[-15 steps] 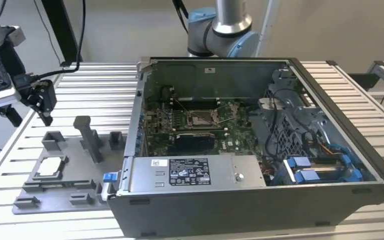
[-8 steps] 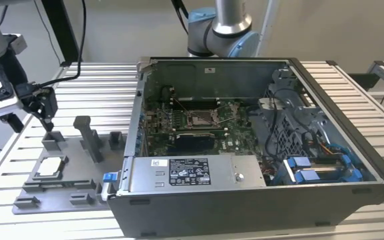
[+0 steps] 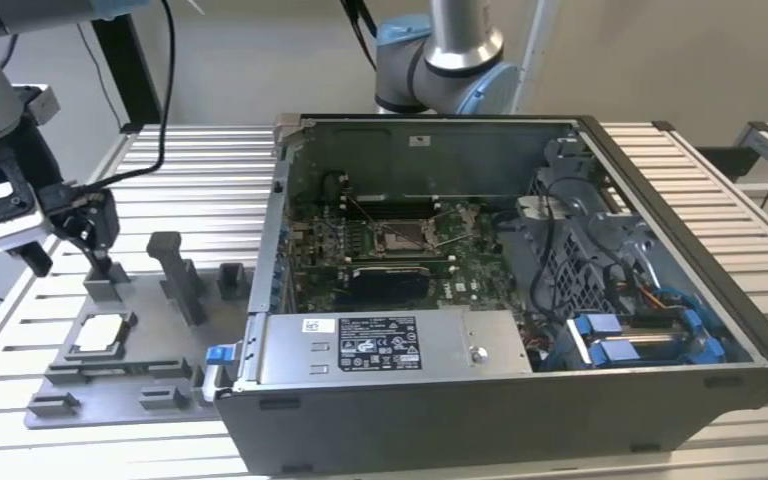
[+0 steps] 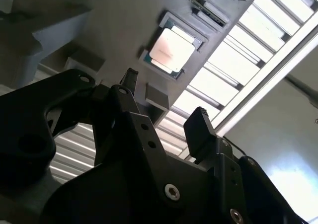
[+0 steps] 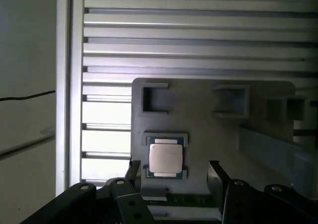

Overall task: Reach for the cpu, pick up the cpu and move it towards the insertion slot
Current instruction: 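Pick up the cpu and move it towards the insertion slot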

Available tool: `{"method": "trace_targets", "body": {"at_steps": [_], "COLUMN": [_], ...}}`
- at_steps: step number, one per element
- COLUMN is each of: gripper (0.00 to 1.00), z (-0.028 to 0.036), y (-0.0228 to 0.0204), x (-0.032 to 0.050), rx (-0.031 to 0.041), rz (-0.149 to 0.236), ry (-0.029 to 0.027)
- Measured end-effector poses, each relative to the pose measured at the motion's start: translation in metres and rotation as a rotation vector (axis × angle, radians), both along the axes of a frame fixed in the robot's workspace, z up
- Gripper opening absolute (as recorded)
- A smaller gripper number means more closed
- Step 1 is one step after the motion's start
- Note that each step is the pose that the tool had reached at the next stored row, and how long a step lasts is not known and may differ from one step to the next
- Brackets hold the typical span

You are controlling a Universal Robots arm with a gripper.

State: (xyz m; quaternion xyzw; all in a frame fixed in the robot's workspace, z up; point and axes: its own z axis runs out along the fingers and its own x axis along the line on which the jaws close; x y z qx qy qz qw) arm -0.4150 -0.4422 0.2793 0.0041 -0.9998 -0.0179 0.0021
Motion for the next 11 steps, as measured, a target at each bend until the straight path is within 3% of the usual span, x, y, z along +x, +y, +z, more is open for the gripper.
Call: {"method": "trace_targets", "body": {"at_steps": [11], "gripper": [1.00], "z": [-0.0200], "y": [0.0000], "x": [-0.0003], "rx": [0.0000], "rz": [0.003], "ry": [0.0000]}}
